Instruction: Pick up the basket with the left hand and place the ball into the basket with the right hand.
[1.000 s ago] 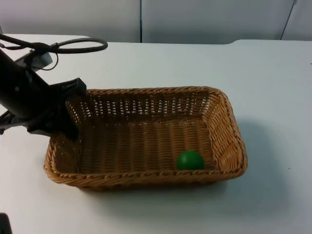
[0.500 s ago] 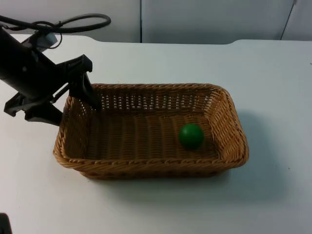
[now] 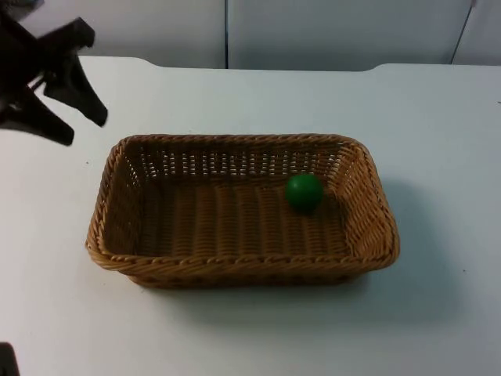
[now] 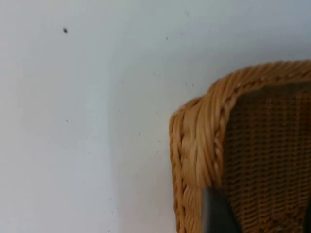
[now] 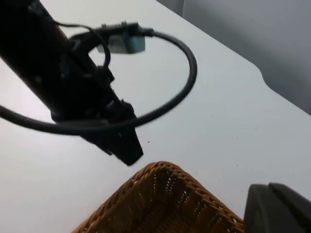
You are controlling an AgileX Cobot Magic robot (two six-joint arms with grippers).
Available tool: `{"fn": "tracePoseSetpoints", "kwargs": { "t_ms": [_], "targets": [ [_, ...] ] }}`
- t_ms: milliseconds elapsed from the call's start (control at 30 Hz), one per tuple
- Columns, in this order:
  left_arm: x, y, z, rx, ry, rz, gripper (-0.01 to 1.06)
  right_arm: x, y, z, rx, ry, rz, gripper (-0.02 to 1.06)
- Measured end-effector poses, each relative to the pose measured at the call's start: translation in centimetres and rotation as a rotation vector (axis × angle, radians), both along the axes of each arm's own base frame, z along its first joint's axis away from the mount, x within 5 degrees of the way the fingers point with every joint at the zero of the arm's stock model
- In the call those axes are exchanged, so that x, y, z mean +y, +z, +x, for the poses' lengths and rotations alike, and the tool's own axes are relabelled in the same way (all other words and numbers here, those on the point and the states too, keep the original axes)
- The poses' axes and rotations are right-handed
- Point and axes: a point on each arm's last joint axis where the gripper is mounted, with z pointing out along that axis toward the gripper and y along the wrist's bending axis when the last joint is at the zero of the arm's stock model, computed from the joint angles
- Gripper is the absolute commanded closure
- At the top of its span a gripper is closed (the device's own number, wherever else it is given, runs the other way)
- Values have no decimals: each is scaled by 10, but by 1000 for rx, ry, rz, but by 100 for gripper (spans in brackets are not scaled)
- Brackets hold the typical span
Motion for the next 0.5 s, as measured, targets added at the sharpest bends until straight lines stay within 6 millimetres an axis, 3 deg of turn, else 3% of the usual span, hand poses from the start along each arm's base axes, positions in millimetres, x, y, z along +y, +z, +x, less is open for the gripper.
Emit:
{"fn": "tracePoseSetpoints", "kwargs": {
  "t_ms": [33,100,133,267,300,367,433,467,500],
  "targets": [
    [3,19,-3,-57,-10,23,88,0,2,0,-7,0,7,105],
    [5,46,-10,-142,-34,56,105,-1,5,-1,-18,1,14,105],
    [5,46,-10,-142,-34,56,105,-1,5,-1,-18,1,14,105],
    [8,114,-39,-343,-83,135,105,-5,19,-5,-71,5,40,105],
    [8,114,-39,-343,-83,135,105,-5,19,-5,-71,5,40,105],
    [10,156,-76,-492,-75,190,105,-7,24,-6,-92,7,42,105],
    [12,178,-112,-609,-47,229,105,-9,28,-8,-107,9,45,105],
    [12,178,-112,-609,-47,229,105,-9,28,-8,-107,9,45,105],
    [13,185,-131,-659,-32,248,105,-10,30,-8,-113,9,45,105]
  ]
}}
